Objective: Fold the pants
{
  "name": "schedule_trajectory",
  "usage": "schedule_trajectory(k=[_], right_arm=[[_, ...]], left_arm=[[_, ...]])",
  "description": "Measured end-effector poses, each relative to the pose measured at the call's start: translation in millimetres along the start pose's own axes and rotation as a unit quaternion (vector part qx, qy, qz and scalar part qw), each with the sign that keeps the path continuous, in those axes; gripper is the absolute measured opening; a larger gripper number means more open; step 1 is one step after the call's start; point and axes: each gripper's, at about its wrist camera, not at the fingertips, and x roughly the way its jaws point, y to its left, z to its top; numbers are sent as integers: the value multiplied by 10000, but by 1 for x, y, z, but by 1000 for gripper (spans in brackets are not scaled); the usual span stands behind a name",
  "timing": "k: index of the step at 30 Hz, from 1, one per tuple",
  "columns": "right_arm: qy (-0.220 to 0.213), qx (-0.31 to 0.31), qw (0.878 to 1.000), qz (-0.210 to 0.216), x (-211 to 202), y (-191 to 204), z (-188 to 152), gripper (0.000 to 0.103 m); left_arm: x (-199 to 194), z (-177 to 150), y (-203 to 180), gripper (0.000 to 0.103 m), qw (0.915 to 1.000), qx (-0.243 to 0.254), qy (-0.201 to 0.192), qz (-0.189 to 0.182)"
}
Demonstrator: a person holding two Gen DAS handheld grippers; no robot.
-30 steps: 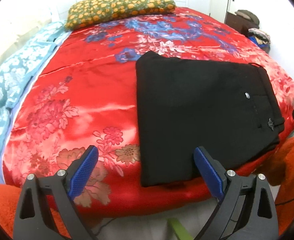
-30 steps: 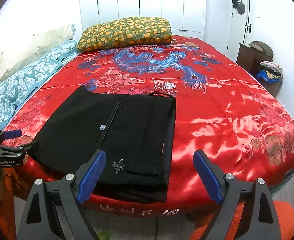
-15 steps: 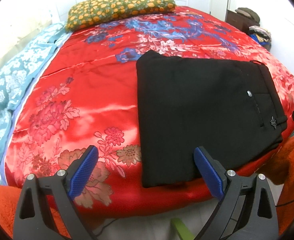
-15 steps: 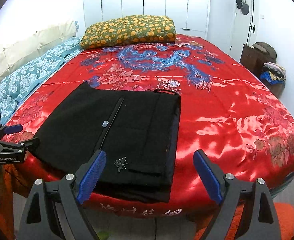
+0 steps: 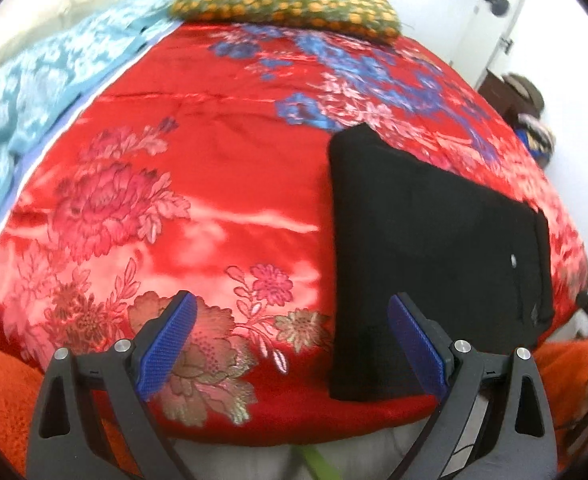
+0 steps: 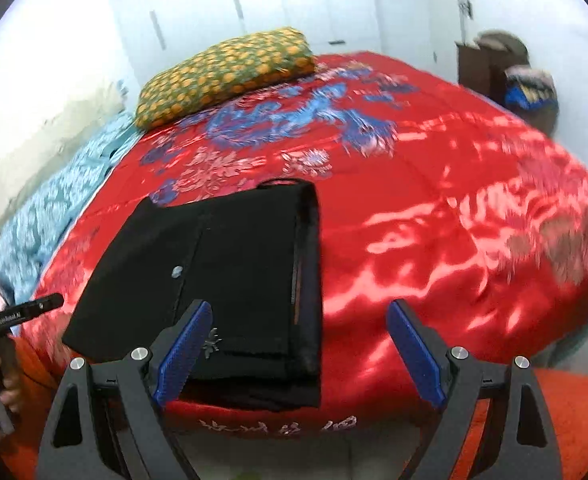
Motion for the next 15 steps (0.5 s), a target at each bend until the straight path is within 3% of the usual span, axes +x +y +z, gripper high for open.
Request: schedule_trajectory(k=[6,15], right_arm=[[77,356,9989,283,4,-15,1,89],[229,539,9963,635,10,-14,-1,89]], left_arm=[[8,0,1,97,9994,-96,166,-281],[14,-2,-12,97,9982,188,307,-471]])
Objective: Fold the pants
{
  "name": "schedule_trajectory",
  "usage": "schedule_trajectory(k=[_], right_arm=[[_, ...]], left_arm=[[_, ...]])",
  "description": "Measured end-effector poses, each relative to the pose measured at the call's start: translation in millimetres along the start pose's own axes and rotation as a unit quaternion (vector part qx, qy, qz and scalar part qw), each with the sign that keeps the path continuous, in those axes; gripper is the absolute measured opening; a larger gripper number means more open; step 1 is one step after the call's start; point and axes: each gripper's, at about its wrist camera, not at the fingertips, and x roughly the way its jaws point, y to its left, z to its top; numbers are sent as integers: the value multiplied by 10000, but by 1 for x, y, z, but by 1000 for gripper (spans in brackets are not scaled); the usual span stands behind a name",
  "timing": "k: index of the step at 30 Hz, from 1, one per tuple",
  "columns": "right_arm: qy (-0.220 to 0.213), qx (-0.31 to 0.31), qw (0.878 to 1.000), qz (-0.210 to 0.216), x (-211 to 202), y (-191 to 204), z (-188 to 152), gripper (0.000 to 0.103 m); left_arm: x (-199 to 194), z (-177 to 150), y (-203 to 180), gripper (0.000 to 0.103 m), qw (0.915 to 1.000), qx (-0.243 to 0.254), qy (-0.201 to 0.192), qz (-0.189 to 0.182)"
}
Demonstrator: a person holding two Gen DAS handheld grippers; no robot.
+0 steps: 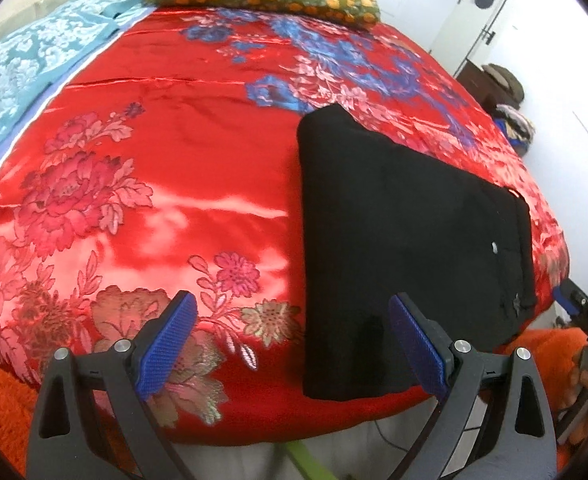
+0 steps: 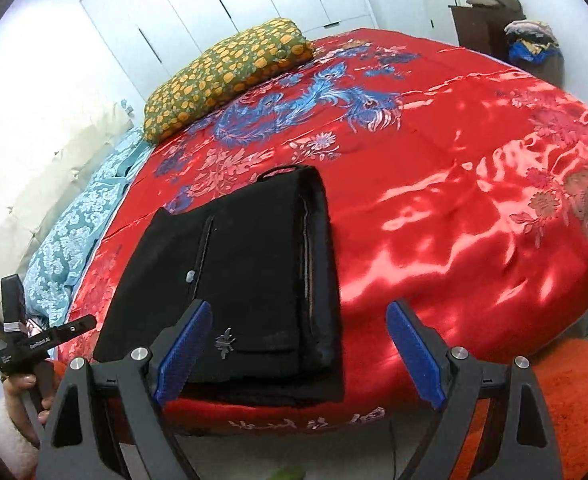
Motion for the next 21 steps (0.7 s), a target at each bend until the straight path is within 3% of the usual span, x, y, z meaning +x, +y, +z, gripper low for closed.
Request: schedule_trajectory(k=[10,14,21], right_arm=[[92,73,9996,239,5,-2,4,89],[126,65,9993,351,9,-10,20,89],[831,-262,9923,883,45,-22,32,89]], left_arm=[[5,4,6,97,9997,-111,155,-168],[13,19,16,97,9978,-197,350,-531],[41,36,15,97,9925,-115,753,-960]])
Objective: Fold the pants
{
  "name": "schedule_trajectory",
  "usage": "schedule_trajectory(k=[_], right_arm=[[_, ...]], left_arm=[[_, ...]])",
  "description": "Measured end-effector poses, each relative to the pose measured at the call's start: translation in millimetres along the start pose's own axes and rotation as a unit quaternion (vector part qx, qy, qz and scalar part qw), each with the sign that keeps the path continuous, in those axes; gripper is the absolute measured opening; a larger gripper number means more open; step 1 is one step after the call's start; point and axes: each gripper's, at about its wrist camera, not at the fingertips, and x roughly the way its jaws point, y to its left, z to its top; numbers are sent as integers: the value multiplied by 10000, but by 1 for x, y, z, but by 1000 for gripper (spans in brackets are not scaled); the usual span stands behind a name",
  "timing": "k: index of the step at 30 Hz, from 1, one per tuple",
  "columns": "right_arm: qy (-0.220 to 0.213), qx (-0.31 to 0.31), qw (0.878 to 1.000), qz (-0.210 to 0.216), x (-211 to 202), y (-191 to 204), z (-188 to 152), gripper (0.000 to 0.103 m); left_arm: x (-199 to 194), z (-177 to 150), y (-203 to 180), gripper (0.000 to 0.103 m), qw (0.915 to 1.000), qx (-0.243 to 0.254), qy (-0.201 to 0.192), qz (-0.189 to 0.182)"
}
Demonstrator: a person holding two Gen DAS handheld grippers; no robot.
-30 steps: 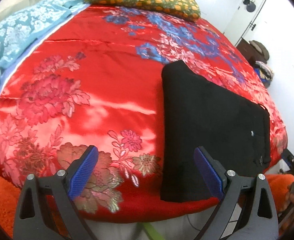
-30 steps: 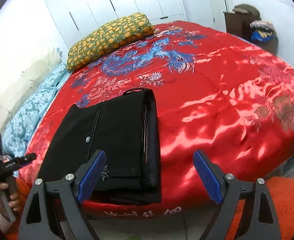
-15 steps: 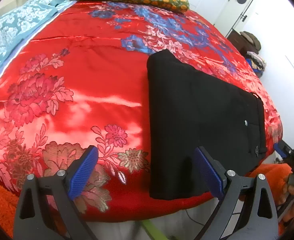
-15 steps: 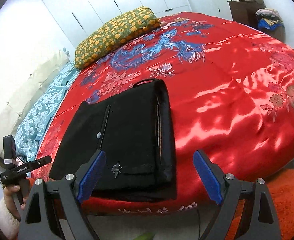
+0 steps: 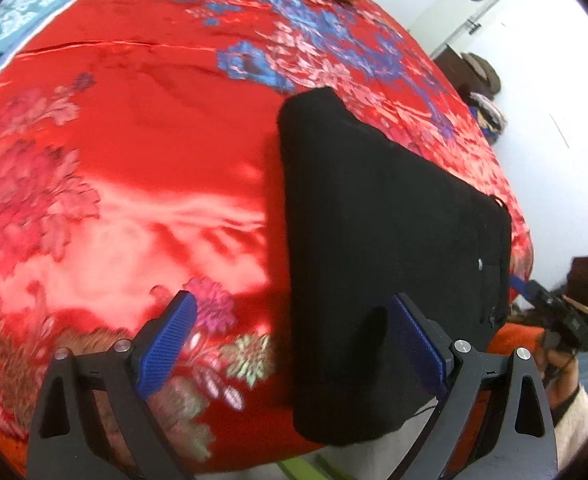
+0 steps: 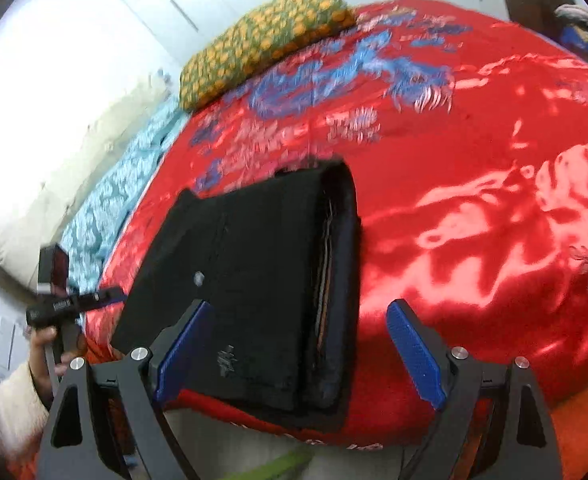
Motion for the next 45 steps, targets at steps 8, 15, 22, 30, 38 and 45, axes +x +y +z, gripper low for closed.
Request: schedule_trajectory(k=[8,15,22,30,38,45], right_arm=[[718,447,9951,510,47,-16,0,91],[1013,1073,9800,1336,62,-31,-2,52],[579,481,9828,1684,42,6,5,34],[175,-326,9824,1830,43,74,89,33],[-54,-242,9994,-250,71,69,151,103],[-531,-1235,9814,-1370,29,108,76,103]], left_arm=[[32,6,-13,97,9976,426,474,-266],[41,5,-14,53,9956,61,499,-789],[2,5,-29,24,9978,182,-27,-639],[-53,65,-22,26,9935,-73,-978,-583],[-45,73,-5,73,9628,106,-1436,2285],[-73,10,-39,100,9417,537,-1754,2822]])
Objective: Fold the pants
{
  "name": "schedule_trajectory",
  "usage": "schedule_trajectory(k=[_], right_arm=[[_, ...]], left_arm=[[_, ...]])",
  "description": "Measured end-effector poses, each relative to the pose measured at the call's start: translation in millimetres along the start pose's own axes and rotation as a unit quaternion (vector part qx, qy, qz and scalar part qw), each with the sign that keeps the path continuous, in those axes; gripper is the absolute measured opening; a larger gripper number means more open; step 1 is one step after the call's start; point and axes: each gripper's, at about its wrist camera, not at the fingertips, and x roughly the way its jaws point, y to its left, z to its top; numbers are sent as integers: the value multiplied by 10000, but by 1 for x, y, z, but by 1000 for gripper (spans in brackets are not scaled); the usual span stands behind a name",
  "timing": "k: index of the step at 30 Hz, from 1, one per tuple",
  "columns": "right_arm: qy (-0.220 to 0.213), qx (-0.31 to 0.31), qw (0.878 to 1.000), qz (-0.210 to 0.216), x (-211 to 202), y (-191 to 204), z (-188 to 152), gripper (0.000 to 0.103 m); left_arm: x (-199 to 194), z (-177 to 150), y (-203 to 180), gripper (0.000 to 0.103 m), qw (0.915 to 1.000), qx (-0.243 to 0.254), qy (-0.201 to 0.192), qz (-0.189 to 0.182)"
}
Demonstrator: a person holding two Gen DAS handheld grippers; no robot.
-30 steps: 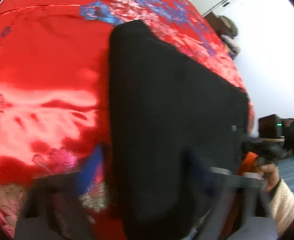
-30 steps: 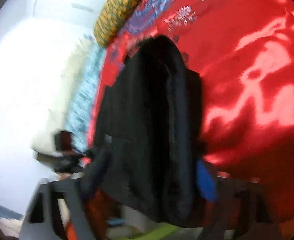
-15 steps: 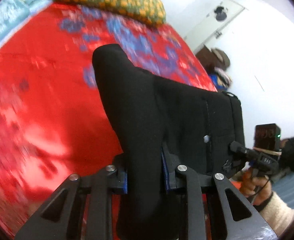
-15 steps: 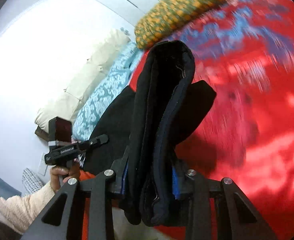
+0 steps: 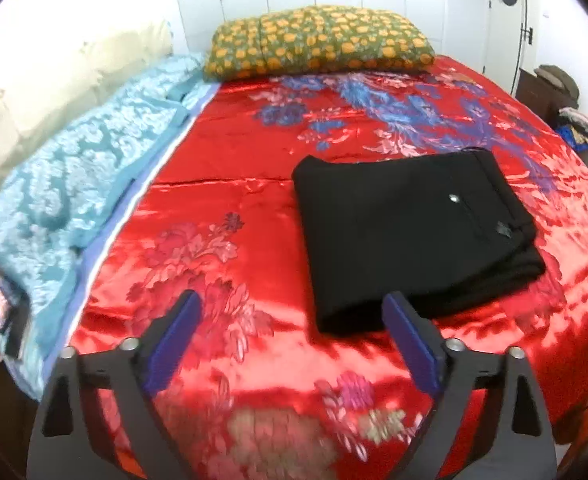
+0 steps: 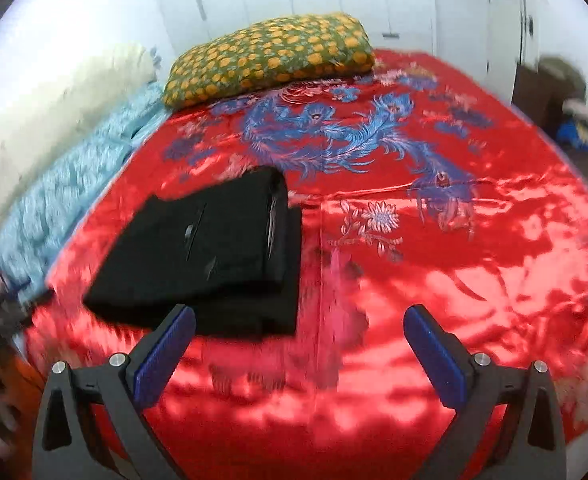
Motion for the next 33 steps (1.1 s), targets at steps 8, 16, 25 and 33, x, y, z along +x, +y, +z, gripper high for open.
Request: schedule_trajectory(k=[8,16,25,33], right_arm=[[-518,-426,9969,-411,-65,62,-40,103],[-511,-368,9954,-716,-101,90,-39,103],[-701,-604,9928,-758,-128,121,-38,103],[-654,-812,9915,-784,-130,140,-45,103]], left_arm=[[-61,1,-26,100,9997,80,5,234],[-91,-19,-17,100,9980,-499,307,-222],[-118,-30,-4,100,9980,-575,216,-155],[-126,-31,-1,100,9983,-507,281,-30]])
